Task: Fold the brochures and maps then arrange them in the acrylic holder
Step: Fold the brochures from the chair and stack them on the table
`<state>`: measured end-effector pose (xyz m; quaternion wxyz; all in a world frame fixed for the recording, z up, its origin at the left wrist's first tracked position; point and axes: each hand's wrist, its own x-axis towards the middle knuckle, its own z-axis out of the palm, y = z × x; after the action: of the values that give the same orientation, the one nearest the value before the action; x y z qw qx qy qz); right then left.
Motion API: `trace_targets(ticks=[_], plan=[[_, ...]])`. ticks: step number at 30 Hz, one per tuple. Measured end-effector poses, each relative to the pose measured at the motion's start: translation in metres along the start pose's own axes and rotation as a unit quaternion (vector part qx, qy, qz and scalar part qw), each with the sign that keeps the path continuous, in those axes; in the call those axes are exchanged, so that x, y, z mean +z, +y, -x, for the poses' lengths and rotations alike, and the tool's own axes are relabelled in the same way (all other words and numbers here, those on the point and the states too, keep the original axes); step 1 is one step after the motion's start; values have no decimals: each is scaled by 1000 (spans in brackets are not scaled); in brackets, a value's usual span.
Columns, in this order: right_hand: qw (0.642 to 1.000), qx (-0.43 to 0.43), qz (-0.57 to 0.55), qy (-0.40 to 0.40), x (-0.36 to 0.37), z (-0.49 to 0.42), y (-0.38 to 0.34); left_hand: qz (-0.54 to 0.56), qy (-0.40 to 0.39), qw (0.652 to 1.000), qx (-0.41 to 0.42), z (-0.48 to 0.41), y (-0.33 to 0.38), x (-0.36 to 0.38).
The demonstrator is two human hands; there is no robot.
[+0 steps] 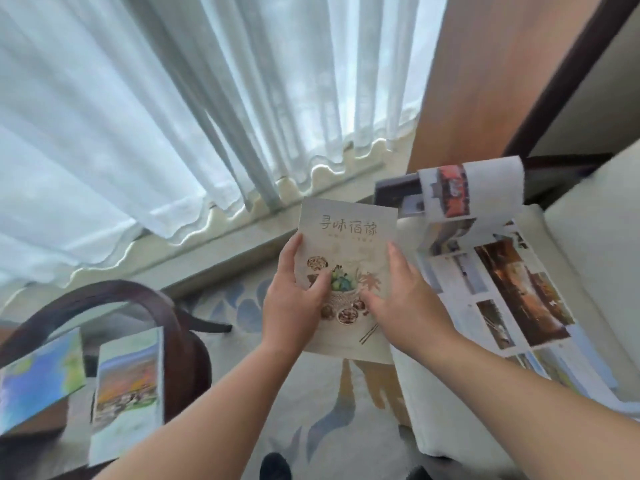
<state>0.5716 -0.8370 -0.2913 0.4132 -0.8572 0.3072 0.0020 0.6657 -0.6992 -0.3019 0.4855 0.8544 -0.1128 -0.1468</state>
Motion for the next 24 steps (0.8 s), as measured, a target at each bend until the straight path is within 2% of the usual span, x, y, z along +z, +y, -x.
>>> trace_targets(ticks=[7, 13, 19, 24], plan=[[995, -72, 39, -64, 137, 9, -129, -3, 92, 995, -49, -2, -100, -164], [983, -80, 74, -150, 276, 26, -206, -71, 105, 980, -150, 15, -207, -281], [966, -18, 115, -231, 370, 43, -215, -190, 58, 949, -247, 30, -284, -315], [958, 13, 135, -253, 415, 43, -207, -257, 49, 922, -287, 32, -323, -312]])
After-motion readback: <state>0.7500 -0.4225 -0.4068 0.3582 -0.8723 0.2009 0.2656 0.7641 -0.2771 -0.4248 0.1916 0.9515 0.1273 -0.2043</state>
